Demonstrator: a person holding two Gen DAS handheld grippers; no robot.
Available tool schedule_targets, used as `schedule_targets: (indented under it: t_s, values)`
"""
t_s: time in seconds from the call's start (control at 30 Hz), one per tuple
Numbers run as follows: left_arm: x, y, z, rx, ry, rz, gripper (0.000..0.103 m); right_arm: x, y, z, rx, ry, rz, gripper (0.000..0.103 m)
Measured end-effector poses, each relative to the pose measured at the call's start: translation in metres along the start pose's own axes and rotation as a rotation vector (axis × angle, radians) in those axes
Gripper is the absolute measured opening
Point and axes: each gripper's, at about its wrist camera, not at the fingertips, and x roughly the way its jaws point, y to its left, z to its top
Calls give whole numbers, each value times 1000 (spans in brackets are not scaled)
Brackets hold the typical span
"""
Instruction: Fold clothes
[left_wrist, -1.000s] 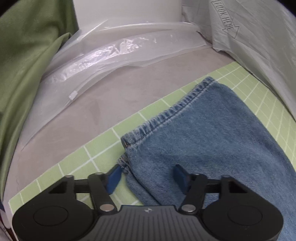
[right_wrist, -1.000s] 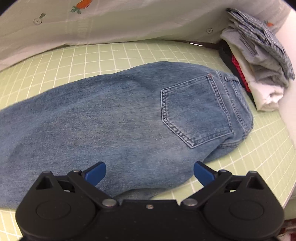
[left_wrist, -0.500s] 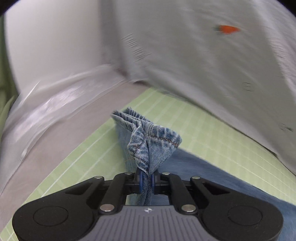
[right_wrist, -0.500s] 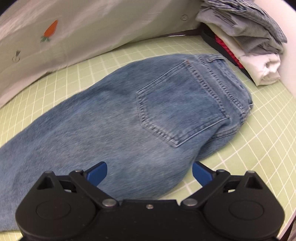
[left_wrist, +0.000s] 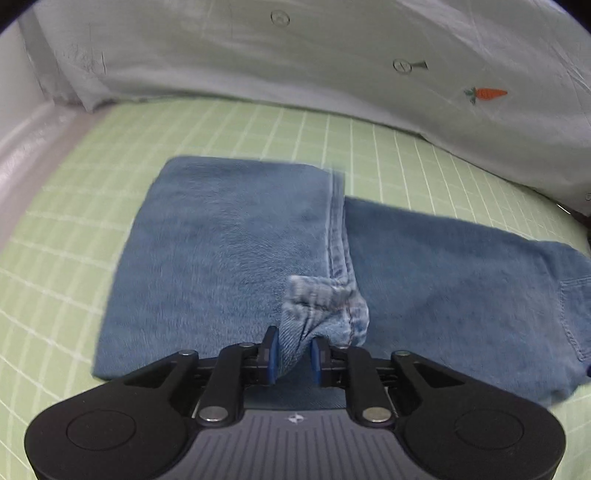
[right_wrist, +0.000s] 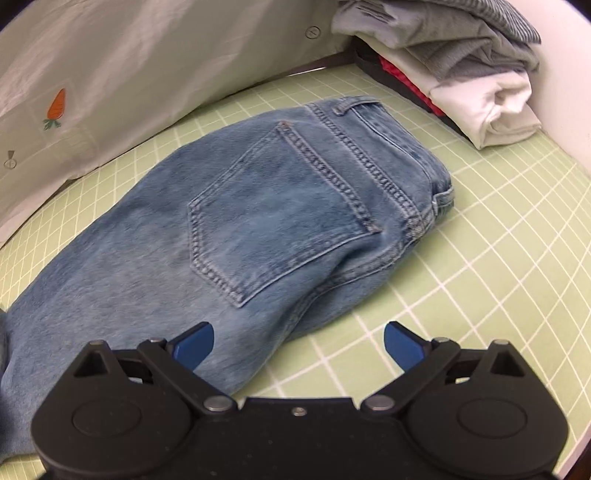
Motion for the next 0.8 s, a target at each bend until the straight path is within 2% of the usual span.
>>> schedule_targets:
  t_s: [0.07, 0.3, 0.4, 0.53, 0.7, 0.8]
  values:
    - [-5, -1, -1, -1, -8, 21, 32, 4, -2, 5, 5, -2, 13, 100]
    - [-40, 2, 10, -31, -98, 18, 48, 17, 1, 22, -4, -13, 55, 100]
    - [-47, -2, 18, -42, -119, 23, 59, 17, -1, 24, 1, -31, 59, 100]
    - [-45, -9, 30, -49, -136, 72, 86, 22, -18, 24, 76, -51, 75, 101]
    - [-38, -25, 49, -15, -130, 76, 91, 30, -49, 19, 205, -85, 55, 102]
    - [-35, -40, 57, 29, -135, 90, 93, 38, -66, 22, 242, -111, 75, 102]
